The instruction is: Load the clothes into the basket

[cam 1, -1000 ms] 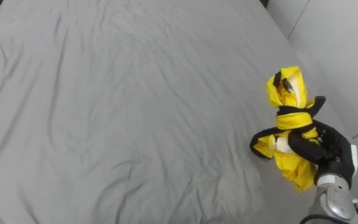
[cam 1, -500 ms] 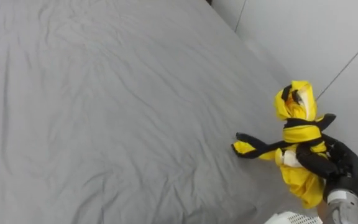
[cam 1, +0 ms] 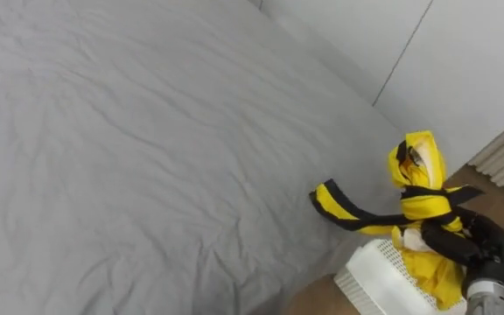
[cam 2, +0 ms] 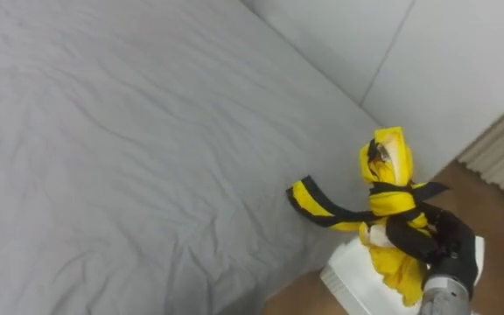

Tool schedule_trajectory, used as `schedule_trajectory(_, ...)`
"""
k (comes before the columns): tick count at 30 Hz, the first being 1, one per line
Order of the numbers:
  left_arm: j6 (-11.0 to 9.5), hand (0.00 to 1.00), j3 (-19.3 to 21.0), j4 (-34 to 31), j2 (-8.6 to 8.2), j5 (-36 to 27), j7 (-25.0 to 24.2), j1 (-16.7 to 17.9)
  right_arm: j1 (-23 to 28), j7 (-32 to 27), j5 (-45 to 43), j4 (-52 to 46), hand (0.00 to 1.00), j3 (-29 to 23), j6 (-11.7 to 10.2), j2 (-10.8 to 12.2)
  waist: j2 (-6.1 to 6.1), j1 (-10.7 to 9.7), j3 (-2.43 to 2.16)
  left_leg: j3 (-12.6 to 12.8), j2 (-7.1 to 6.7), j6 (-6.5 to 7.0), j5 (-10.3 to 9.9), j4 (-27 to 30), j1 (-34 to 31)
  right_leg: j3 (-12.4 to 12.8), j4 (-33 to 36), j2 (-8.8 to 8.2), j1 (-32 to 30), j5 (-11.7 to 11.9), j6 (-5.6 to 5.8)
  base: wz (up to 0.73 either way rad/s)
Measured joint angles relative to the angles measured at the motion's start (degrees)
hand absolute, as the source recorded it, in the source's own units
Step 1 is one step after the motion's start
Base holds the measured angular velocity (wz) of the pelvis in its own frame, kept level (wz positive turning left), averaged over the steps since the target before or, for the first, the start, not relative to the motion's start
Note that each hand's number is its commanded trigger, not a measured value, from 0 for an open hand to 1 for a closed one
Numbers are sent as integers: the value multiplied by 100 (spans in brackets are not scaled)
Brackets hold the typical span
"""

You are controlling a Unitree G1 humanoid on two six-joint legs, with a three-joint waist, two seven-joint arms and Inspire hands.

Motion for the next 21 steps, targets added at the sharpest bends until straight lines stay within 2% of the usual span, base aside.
schedule_trajectory(5, 0, 0, -97, 8, 1, -105, -18, -81, -212, -92, -33, 152, 100, -22, -3, -16, 150, -154, 39, 144, 4, 53, -30, 215, -449, 126, 411, 7, -569, -33, 45, -16)
schedule_trajectory(7, -1, 0, -99, 54, 18, -105, -37, -205, -467, -235, -214, 405, 100, -91, -79, -33, 189, -200, 62, 168, 0, 89, -42, 373, -727, 166, 633, -5, -869, -54, 67, -3)
schedule_trajectory(11, -50, 0, -318, 214, 66, -161, -89, -407, -626, -442, -221, 638, 100, -140, -134, -82, 245, -171, 56, 161, -14, 127, -20, 408, -954, 194, 681, -19, -1115, -67, 86, 2)
schedule_trajectory(14, -73, 0, -451, 239, 127, -191, -95, -455, -672, -555, -180, 818, 100, -138, -272, -100, 261, -143, 49, 165, -6, 132, -18, 480, -1060, 196, 714, -18, -1207, -68, 86, 0)
schedule_trajectory(21, -105, 0, -664, 256, 144, -320, -75, -614, -928, -878, 46, 1271, 100, -97, -281, -242, 318, 27, 30, 128, -12, 153, -2, 513, -1259, 180, 783, -33, -1430, -63, 88, 1)
